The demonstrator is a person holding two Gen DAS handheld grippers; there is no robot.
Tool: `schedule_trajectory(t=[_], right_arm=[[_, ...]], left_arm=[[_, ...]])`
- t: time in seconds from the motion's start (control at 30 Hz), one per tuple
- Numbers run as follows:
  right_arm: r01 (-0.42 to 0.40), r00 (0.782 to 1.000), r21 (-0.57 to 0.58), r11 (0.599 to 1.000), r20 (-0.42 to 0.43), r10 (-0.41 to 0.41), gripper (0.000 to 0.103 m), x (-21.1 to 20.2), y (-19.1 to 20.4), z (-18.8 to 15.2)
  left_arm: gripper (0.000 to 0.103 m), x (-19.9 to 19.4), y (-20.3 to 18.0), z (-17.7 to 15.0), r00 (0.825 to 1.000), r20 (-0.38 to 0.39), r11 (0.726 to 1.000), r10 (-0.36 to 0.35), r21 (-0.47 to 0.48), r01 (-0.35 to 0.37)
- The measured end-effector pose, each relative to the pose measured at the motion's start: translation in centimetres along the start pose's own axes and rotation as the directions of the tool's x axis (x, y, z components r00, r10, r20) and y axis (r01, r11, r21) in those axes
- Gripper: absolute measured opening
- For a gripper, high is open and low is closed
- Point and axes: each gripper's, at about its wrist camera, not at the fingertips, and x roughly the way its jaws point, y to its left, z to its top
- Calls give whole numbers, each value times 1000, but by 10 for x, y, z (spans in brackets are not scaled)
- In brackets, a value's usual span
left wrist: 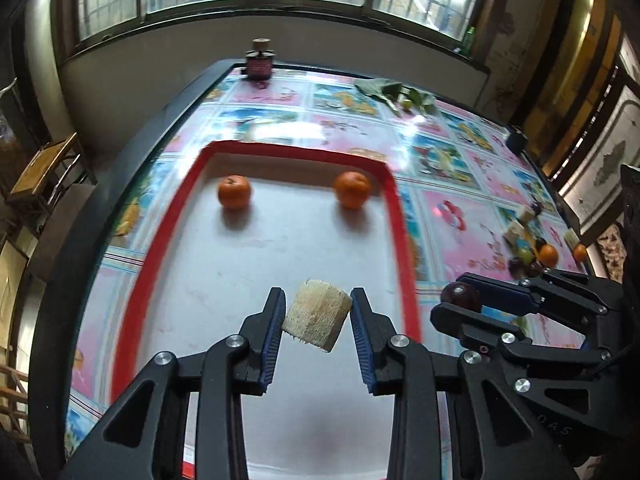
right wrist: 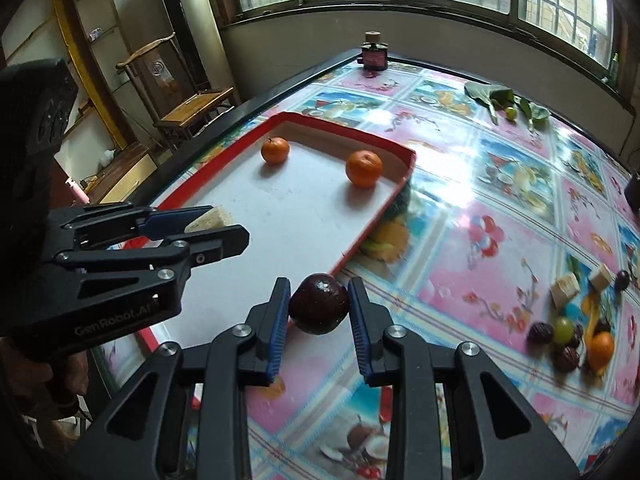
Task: Organize fruits
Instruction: 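Carry the cake and plum into the tray and open both tools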
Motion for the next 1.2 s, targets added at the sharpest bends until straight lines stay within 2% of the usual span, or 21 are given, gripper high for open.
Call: schedule_trajectory(t=[0.2, 0.27, 0.43, 0.67, 0.7, 0.8, 0.87, 0.93, 1.2], right_arm=[[3, 1000, -13, 1000, 18, -3, 31, 45, 10, 49], [21, 1000, -18, 1000, 5, -21, 31, 62, 11, 59], [69, 997, -28, 997, -31, -70, 31, 92, 9, 70], [122, 990, -75, 990, -55, -126, 32, 105, 11, 72], [128, 990, -78, 989, -54, -132, 32, 105, 11, 72], [136, 988, -84, 987, -69, -142, 34, 106, 11, 72], [144, 986, -83, 986, -72, -150, 43, 106, 10, 71], [154, 985, -86, 984, -68, -160, 46, 104, 10, 70], [163, 985, -100, 982, -45, -168, 55, 81, 15, 62]], left_arm=[[33, 33, 45, 23, 994, -32, 992, 103, -73, -105], [33, 43, 52, 28, 992, -44, 989, 115, -90, -118], [33, 61, 57, 35, 988, -67, 986, 140, -81, -145], [34, 70, 61, 38, 986, -95, 985, 135, -91, -144], [36, 72, 60, 39, 986, -98, 985, 138, -90, -147], [52, 70, 59, 39, 984, -94, 983, 154, -87, -162], [54, 68, 57, 39, 981, -90, 981, 171, -79, -178], [60, 65, 55, 40, 980, -89, 980, 179, -75, -186], [71, 53, 47, 36, 968, -78, 968, 237, -64, -243]])
